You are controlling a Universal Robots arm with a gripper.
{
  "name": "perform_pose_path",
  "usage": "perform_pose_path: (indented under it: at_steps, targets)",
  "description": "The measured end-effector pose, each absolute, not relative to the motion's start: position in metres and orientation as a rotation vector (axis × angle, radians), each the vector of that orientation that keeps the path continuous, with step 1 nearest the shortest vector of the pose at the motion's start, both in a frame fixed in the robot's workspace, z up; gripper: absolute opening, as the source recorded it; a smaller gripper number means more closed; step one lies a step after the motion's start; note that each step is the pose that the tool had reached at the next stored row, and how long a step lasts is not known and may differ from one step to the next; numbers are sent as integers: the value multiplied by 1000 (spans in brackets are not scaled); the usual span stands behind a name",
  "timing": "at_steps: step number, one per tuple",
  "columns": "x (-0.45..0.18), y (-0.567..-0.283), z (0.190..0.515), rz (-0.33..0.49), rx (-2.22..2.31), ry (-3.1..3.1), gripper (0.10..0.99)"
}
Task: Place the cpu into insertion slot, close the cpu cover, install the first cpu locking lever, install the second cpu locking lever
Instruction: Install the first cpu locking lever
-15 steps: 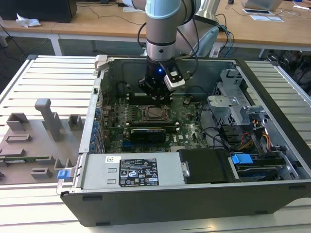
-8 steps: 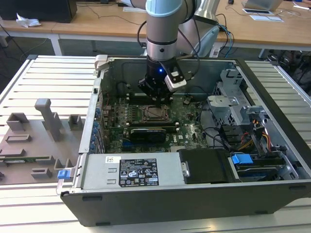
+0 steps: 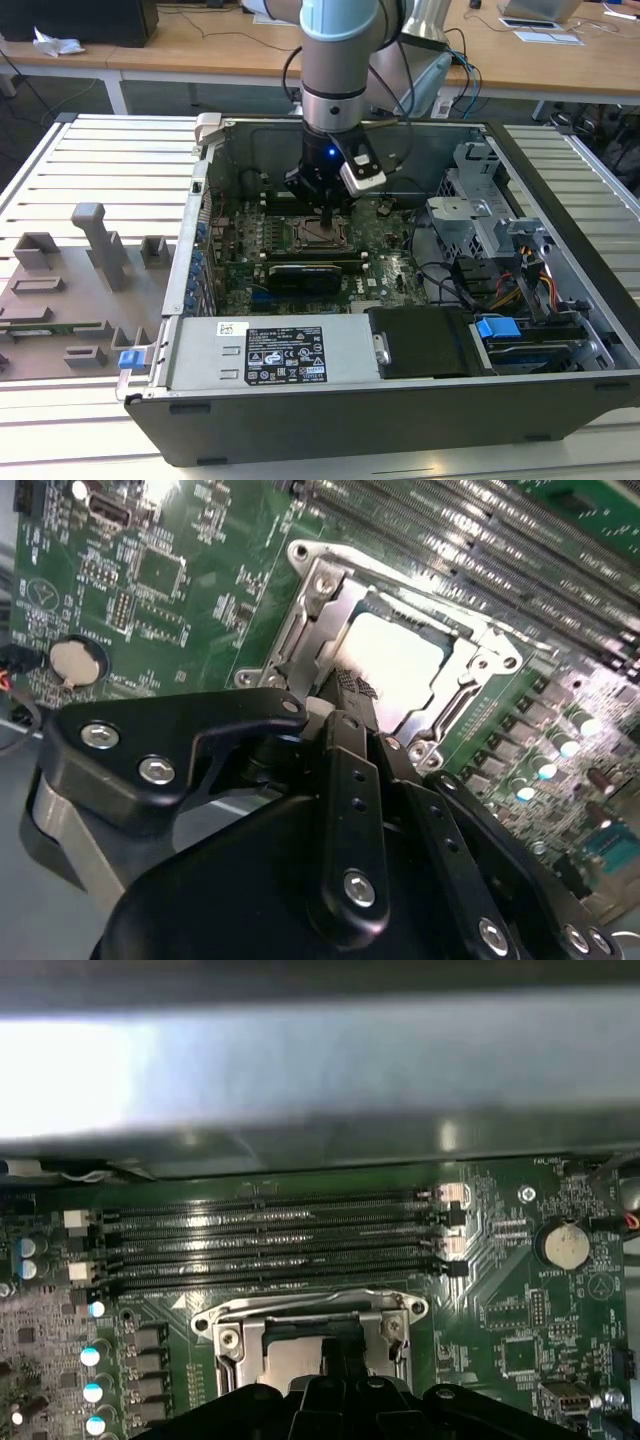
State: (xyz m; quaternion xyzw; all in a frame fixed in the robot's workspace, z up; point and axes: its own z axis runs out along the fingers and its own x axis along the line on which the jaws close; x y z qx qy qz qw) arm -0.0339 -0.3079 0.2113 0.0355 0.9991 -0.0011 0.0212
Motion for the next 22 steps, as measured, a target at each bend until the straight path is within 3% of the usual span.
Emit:
perform_pose_path:
  at_steps: [22]
  targets:
    - [-34,-312,252,-4,110,3097,106]
